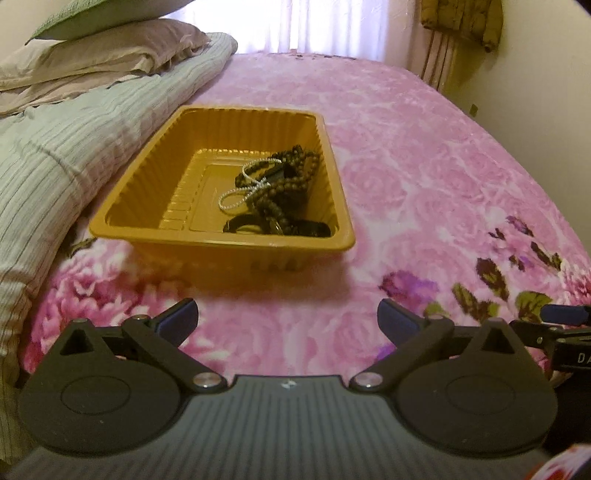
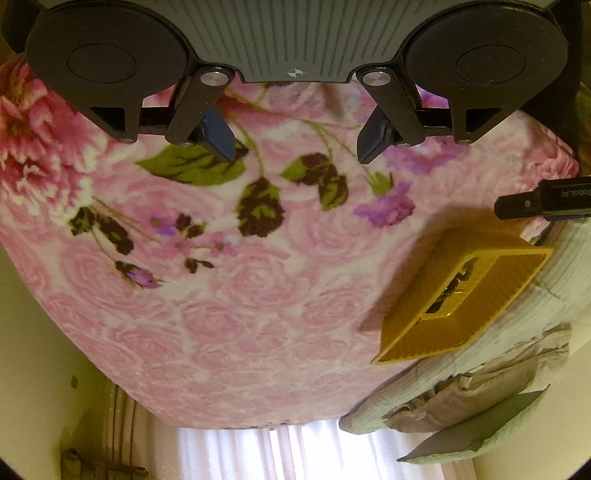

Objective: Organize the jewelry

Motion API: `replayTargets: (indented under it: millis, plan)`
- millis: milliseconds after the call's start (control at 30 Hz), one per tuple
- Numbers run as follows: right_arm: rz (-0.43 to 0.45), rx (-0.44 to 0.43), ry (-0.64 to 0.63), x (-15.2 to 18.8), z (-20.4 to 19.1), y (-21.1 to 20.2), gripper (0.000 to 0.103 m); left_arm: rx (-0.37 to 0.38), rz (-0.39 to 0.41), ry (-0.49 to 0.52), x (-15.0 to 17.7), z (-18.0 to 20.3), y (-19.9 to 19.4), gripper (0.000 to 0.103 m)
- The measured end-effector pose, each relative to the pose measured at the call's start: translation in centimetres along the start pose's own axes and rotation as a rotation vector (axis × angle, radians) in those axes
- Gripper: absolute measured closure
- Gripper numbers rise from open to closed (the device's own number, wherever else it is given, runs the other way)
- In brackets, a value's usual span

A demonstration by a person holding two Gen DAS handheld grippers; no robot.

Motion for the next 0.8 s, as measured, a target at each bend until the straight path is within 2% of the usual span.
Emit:
replayTargets:
  millis: [367, 533, 800]
  plan:
    - [-0.008, 0.028, -0.009, -0.2, 0.8, -0.2, 0.03, -0.008, -0.037, 0.014, 1.5, 1.7, 0.3, 0.001]
    - [-0.009, 0.036, -0.015, -0.2, 0.9, -0.2, 0.03, -0.04, -0.034, 0.051, 1.7, 2.0, 0.5, 0.0]
    - [-0.02, 0.038, -0.029, -0.2, 0.4, 0.0, 0.029, -0.036, -0.034, 0.058, 1.7, 2.3, 0.4, 0.0]
Point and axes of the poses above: each gripper's, at about its wrist camera, not at the fingertips, and y roughly the way its jaws point, z to its right, x to its underside, the point moved 10 cm from there along y, roughly the way its jaws point, and after that the axes turned 12 degrees about -y, right-handed, at the moved point
